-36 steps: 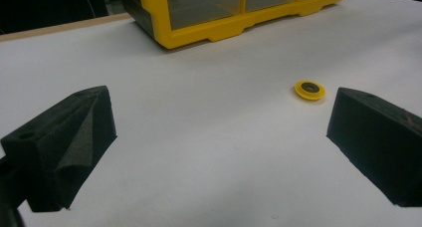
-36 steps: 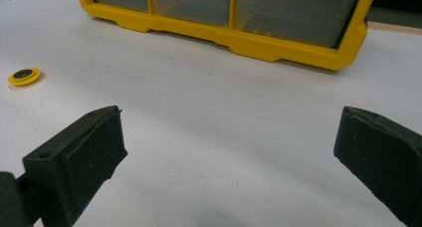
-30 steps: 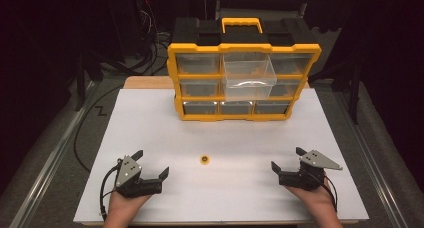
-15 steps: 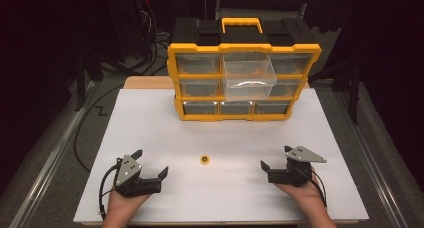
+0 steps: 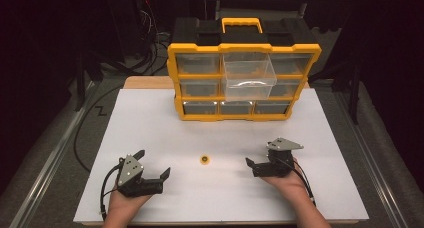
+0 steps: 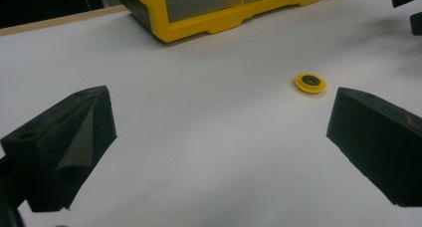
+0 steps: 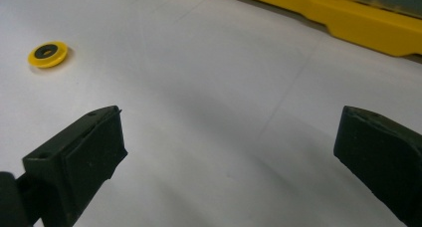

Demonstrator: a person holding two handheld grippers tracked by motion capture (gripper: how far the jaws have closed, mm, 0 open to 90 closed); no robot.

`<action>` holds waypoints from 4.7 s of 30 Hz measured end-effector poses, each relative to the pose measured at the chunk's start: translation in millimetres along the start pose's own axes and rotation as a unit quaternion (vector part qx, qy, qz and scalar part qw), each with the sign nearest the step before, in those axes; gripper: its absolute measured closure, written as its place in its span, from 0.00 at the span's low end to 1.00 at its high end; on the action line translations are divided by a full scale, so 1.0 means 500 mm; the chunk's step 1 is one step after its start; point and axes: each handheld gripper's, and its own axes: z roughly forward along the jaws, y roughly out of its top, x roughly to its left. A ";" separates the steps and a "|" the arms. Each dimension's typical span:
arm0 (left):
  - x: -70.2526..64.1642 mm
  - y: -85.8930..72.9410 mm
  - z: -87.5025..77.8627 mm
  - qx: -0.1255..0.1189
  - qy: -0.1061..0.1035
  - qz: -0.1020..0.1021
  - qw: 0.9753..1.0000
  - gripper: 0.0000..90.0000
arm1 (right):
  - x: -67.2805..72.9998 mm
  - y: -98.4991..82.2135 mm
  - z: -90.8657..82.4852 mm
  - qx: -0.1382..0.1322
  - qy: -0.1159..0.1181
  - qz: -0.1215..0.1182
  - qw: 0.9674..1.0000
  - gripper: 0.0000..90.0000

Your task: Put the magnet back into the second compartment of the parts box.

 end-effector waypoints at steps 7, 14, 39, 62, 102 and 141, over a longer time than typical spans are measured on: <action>0.002 -0.002 0.002 -0.010 -0.011 -0.005 1.000 0.00 | 0.023 0.016 0.032 0.024 0.021 -0.016 0.999 0.00; 0.000 -0.001 0.005 -0.015 -0.022 -0.007 1.000 0.00 | 0.048 0.032 0.051 0.034 0.050 -0.023 0.998 0.00; -0.002 0.000 0.006 -0.027 -0.031 -0.006 0.999 0.00 | 0.137 0.091 0.116 0.034 0.116 -0.050 0.991 0.23; -0.002 0.000 0.000 -0.032 -0.033 -0.003 0.999 0.00 | 0.201 0.107 0.158 0.069 0.143 -0.094 0.983 0.60; 0.003 -0.005 -0.002 -0.039 -0.029 -0.007 0.999 0.00 | 0.194 0.096 0.121 0.052 0.140 -0.118 0.982 0.72; 0.004 -0.005 -0.001 -0.042 -0.023 -0.008 0.999 0.00 | -0.054 -0.053 -0.104 0.020 0.044 -0.026 0.998 0.72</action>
